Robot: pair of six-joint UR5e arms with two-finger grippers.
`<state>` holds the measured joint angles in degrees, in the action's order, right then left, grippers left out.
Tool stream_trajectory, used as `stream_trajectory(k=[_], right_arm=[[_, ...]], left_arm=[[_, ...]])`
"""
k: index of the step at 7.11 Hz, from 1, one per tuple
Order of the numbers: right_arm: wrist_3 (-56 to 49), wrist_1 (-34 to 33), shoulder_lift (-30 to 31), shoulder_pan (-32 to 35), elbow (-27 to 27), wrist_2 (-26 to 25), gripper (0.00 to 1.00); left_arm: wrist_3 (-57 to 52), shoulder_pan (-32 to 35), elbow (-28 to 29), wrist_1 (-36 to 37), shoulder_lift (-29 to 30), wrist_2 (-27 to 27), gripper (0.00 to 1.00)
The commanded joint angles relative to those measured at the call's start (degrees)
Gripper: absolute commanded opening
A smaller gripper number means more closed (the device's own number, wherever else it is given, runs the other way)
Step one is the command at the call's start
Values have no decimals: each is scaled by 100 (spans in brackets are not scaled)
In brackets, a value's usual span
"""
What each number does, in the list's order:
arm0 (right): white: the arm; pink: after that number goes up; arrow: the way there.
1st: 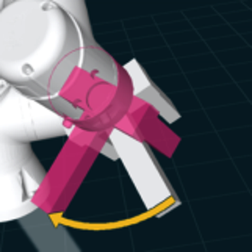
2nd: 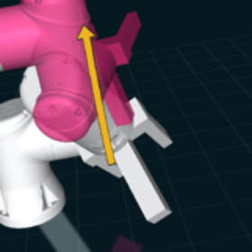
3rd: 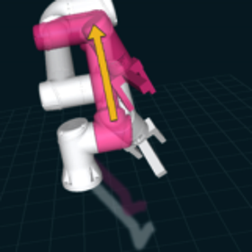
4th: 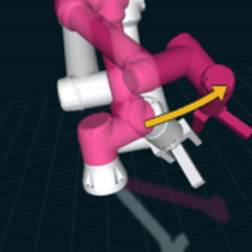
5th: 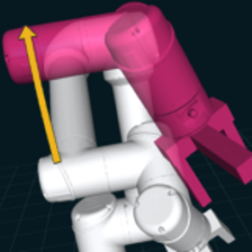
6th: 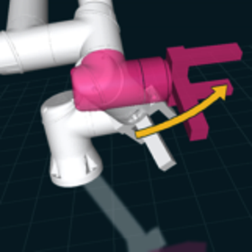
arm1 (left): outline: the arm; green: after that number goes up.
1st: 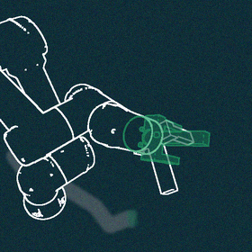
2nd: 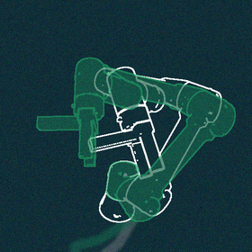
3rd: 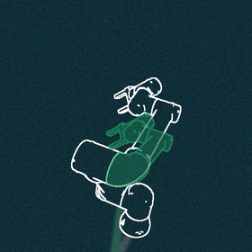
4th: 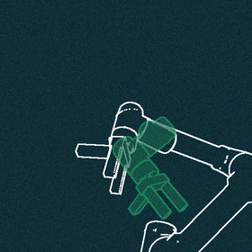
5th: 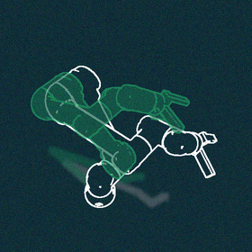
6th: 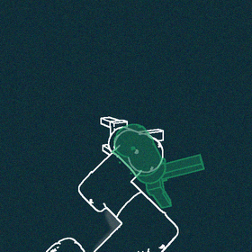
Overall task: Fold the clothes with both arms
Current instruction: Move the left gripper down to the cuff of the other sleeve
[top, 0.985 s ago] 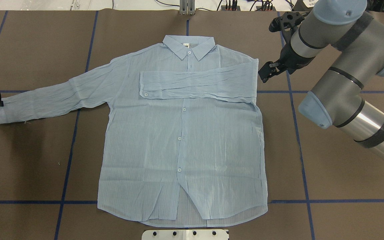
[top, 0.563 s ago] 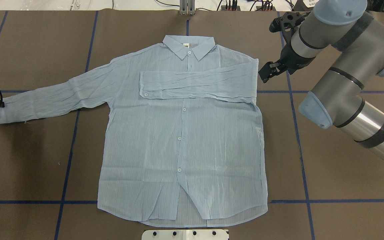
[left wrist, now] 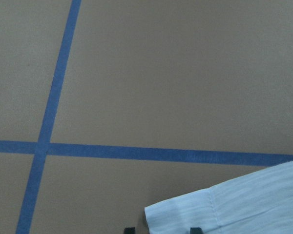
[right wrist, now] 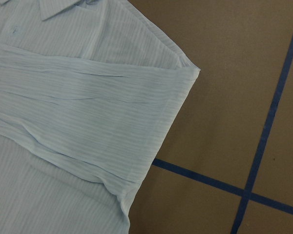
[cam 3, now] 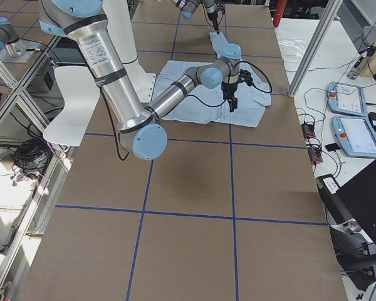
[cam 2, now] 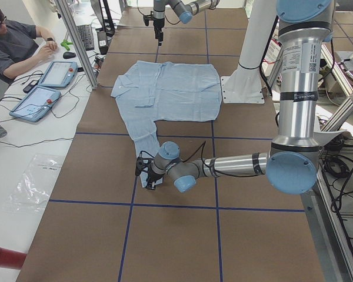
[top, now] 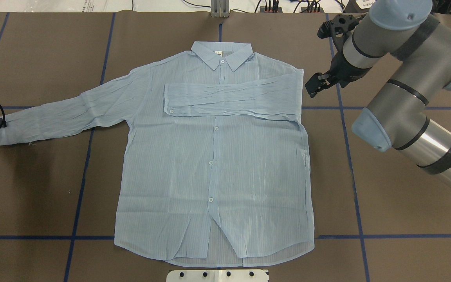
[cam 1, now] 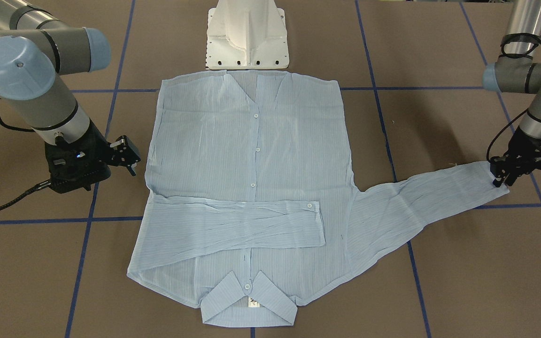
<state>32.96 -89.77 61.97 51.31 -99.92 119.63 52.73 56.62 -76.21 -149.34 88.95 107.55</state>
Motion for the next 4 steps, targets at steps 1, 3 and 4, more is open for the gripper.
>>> stream_trajectory(k=[1, 3, 4], right_arm=[[0, 3, 16, -7, 8, -1, 100], [0, 3, 16, -7, -1, -1, 100], [0, 3, 16, -7, -1, -1, 100]], left_arm=[[0, -11, 1, 1, 8, 3, 33], [-9, -20, -42, 1, -1, 3, 12], [-9, -20, -60, 10, -1, 12, 1]])
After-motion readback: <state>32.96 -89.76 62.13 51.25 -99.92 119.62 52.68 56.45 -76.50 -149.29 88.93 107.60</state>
